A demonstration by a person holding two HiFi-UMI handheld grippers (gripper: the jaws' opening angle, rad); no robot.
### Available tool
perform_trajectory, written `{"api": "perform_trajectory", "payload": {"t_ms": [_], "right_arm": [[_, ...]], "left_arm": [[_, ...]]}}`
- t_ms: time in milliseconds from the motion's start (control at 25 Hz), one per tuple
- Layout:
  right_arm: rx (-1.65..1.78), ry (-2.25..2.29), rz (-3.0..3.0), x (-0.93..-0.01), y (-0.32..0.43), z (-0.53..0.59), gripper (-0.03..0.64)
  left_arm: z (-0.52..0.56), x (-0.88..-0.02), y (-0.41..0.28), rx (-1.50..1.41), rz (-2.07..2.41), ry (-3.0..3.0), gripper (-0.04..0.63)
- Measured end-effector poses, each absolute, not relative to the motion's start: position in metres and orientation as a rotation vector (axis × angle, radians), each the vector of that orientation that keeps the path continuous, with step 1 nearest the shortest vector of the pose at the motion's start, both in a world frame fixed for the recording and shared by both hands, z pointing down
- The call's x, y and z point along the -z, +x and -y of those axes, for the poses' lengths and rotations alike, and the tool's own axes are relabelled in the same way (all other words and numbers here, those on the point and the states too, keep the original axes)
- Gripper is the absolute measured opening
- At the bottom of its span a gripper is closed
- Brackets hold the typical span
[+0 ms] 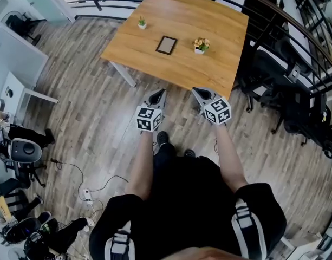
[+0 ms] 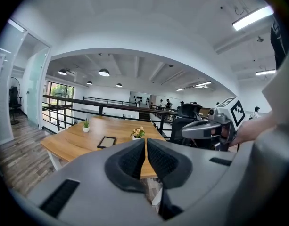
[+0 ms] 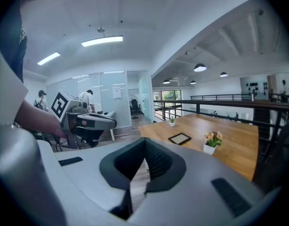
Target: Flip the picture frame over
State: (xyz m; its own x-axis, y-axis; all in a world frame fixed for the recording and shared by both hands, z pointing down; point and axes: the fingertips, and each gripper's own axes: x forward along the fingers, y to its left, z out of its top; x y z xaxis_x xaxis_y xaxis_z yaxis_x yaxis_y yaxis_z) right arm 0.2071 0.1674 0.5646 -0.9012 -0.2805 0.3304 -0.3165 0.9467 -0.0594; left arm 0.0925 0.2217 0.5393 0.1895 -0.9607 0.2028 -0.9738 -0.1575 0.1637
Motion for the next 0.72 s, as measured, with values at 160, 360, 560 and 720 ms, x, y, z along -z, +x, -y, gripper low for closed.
{"api": "perform_trajectory", "payload": {"t_ms": [160, 360, 560, 720], "right_arm": [[-0.157, 0.541, 2.752, -0.563, 0.190, -0.143, 0.008], [-0.162, 0.640, 2.714, -0.567, 0.167, -0.120, 0.008], [-0.190, 0.699, 2.702, -0.571, 0.141, -0.110, 0.008], [-0.200, 0.737, 2.691, -0.576, 0.122, -0.106, 0.008]], "left_arm": [[-0.201, -0.532, 0.054, -0.004, 1.846, 2.211, 0.031], [-0.179, -0.532, 0.019, -0.002, 1.788, 2.244, 0.031], [-0.162, -0.537, -0.008, -0.016, 1.735, 2.274, 0.031], [-0.157, -0.541, -0.026, -0.042, 1.701, 2.304, 0.031]]}}
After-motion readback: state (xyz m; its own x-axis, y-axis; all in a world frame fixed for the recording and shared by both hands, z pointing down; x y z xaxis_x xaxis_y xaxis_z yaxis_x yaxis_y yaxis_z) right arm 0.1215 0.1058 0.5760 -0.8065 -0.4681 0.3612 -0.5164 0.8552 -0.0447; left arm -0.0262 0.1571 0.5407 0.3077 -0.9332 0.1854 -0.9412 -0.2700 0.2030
